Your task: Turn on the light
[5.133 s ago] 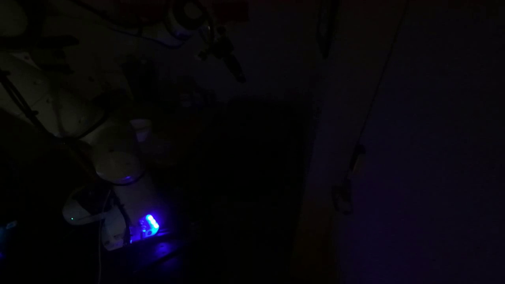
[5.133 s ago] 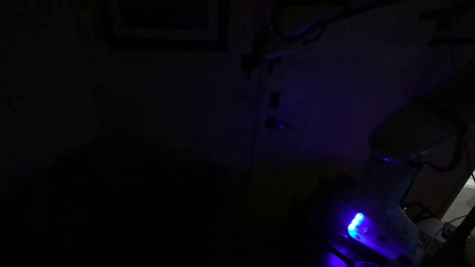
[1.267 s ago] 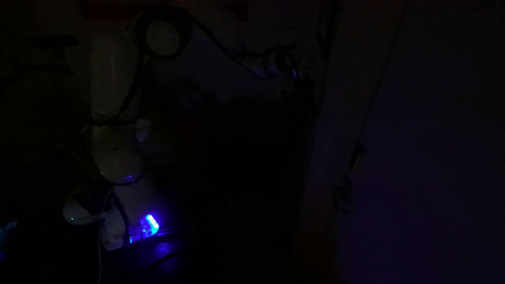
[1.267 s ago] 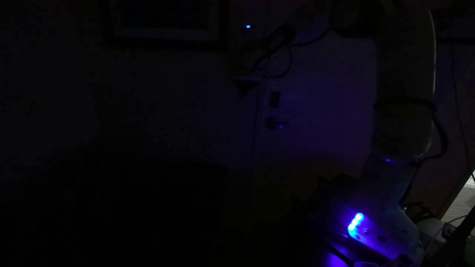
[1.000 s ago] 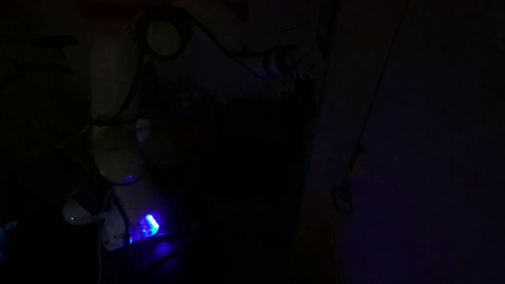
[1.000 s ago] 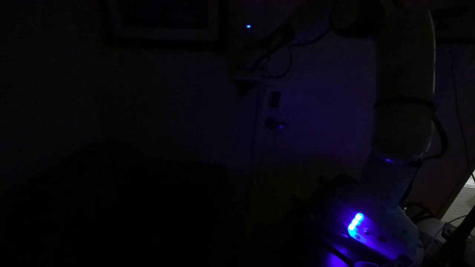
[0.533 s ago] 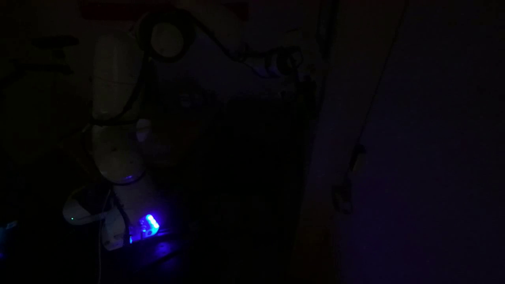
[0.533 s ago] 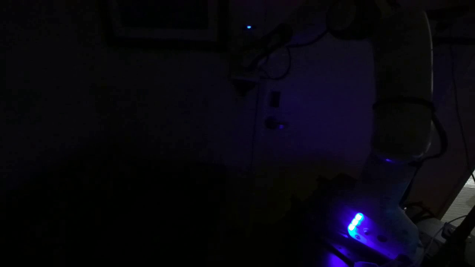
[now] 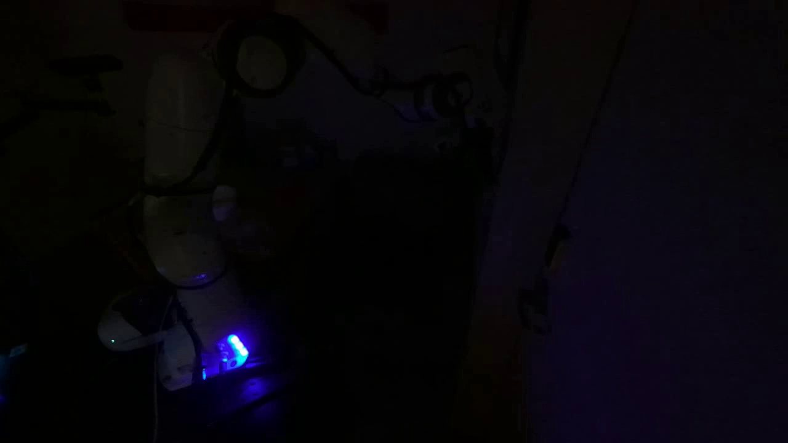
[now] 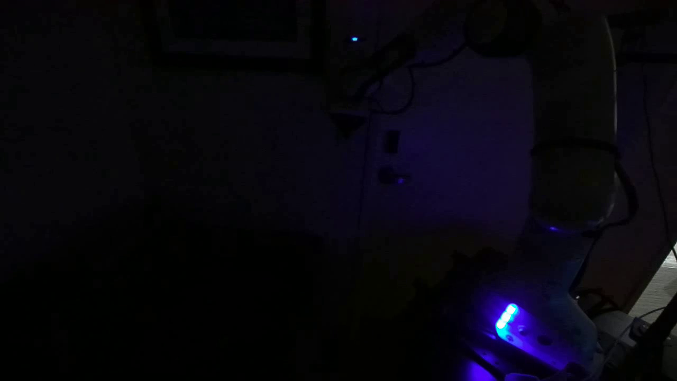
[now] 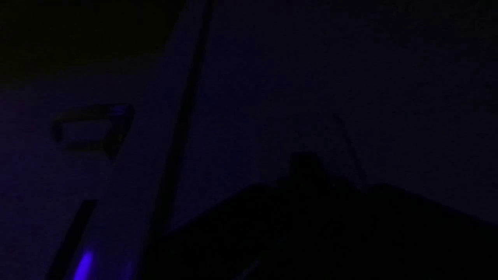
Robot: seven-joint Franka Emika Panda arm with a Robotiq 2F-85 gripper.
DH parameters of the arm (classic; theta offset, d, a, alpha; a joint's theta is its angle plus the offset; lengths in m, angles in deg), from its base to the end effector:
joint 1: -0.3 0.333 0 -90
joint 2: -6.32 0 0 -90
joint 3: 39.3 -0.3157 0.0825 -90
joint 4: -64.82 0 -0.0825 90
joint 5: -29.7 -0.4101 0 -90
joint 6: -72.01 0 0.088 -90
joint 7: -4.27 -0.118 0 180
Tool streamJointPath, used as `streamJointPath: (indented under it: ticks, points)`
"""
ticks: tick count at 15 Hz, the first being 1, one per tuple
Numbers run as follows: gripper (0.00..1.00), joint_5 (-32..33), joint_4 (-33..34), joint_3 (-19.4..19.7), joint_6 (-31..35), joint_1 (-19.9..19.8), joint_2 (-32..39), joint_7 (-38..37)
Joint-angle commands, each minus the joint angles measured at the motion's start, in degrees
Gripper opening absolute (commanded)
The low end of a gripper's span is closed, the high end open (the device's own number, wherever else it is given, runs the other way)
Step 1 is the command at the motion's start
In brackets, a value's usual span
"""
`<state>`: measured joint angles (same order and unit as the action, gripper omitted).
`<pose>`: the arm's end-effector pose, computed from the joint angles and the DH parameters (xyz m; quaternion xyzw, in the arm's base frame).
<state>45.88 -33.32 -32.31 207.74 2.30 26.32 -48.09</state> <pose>0.7033 -0.0590 0.3974 0.8995 -0.3880 0.1917 0.0605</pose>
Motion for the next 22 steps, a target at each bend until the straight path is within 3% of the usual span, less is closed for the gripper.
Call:
streamJointPath:
  ticks: [1,10,16,22]
  points:
    - [0.00,-1.50,1.92,0.63,0.97,0.12,3.03,-0.12]
    - [0.00,-0.79,0.42,1.11,-1.10,1.22,1.39,-0.82]
    - [0.00,6.41,-5.90,0.85,-9.94,5.47,-5.74,-3.76]
    - [0.00,9.70,-11.30,-2.80,-17.49,7.08,-13.17,-6.34]
